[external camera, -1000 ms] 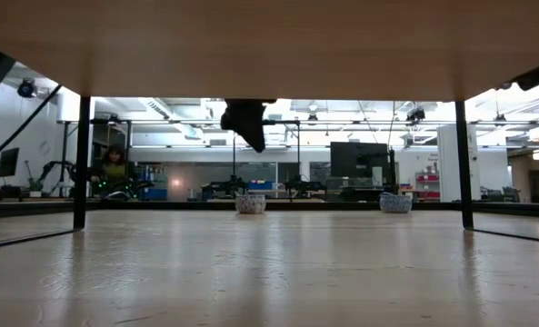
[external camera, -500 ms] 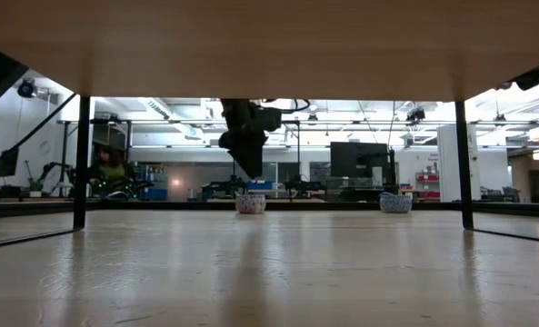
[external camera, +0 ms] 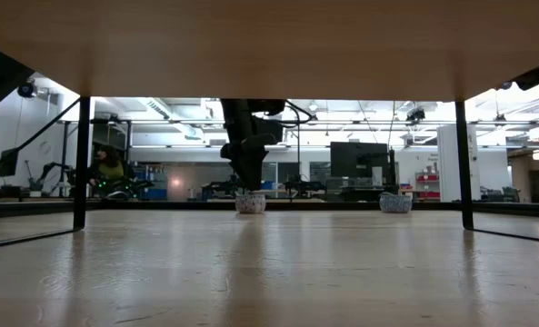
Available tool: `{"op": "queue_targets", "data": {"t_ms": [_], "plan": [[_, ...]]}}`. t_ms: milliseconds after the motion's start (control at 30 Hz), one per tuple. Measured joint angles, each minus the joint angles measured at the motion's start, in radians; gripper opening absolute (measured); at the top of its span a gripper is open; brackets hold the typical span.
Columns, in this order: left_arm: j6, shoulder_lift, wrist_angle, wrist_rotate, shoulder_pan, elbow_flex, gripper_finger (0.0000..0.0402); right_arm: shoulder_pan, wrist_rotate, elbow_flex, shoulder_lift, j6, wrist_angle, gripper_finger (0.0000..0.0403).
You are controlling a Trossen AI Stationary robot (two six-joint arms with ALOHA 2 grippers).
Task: Pick & Place candle stick holders
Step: Put the left scented candle on the shelf
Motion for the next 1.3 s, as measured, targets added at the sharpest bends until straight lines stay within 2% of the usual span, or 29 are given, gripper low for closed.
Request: {"op": "queue_targets", "data": {"t_ms": [967, 1133, 1300], "plan": [[0.004, 0.024, 0.036, 0.018, 0.004, -0.049, 0.0157, 0.0, 0.002, -0.003, 0.0, -0.011, 0.016, 0.0038], [0.011, 0.028, 0.037, 0.013, 0.004, -0.048, 0.0116, 0.0, 0.002, -0.006, 0.0, -0.011, 0.016, 0.0038], [0.03, 0.028, 0.037, 0.022, 0.003, -0.048, 0.0027, 0.0, 0.002, -0.006, 0.0, -0.011, 0.016, 0.0038]]}}
